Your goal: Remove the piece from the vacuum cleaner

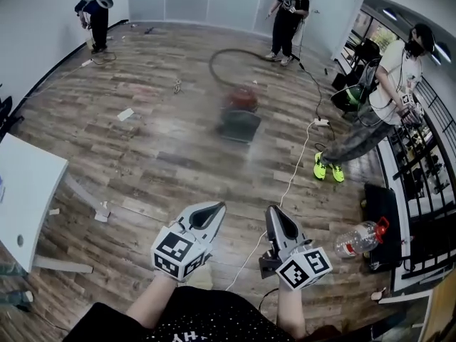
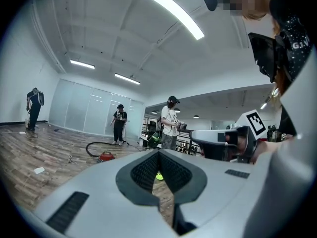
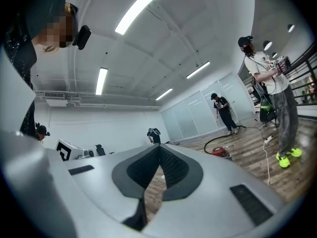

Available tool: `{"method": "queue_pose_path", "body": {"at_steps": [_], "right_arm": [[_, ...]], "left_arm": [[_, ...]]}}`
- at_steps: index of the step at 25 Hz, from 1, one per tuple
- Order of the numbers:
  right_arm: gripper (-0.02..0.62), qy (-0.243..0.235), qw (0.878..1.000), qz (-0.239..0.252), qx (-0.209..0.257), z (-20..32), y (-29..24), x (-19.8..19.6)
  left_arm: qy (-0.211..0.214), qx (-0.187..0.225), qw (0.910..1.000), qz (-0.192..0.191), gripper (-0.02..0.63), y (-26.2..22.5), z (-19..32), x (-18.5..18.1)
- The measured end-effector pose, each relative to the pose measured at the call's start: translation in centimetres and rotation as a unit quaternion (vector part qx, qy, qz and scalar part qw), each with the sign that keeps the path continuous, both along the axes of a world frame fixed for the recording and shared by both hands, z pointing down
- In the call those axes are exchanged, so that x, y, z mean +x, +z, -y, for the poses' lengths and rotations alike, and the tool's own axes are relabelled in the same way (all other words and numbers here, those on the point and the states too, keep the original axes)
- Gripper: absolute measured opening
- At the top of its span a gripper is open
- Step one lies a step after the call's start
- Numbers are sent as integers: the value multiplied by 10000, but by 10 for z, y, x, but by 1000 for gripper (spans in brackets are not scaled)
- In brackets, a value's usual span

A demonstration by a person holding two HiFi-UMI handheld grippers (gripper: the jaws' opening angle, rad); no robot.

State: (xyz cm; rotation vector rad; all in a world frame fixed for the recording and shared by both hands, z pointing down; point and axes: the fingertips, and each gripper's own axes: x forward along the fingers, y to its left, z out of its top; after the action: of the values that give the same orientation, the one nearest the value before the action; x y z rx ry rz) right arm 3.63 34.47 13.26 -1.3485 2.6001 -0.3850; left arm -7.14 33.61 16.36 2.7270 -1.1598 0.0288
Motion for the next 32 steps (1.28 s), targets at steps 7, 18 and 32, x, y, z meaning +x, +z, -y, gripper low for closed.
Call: {"method": "queue_pose_path", "body": {"at_steps": [7, 18, 32], "right_arm": [[9, 149, 9999, 31, -20, 67, 2, -1], [9, 274, 9995, 81, -116, 194, 10, 40], [9, -243, 9997, -47, -20, 390, 6, 111]], "left_arm": [[161, 22, 9999, 33, 8, -3, 73, 1], [-72, -138, 9999, 43, 8, 12, 188, 18], [-257, -34, 9996, -67, 8, 7, 377, 106]]}}
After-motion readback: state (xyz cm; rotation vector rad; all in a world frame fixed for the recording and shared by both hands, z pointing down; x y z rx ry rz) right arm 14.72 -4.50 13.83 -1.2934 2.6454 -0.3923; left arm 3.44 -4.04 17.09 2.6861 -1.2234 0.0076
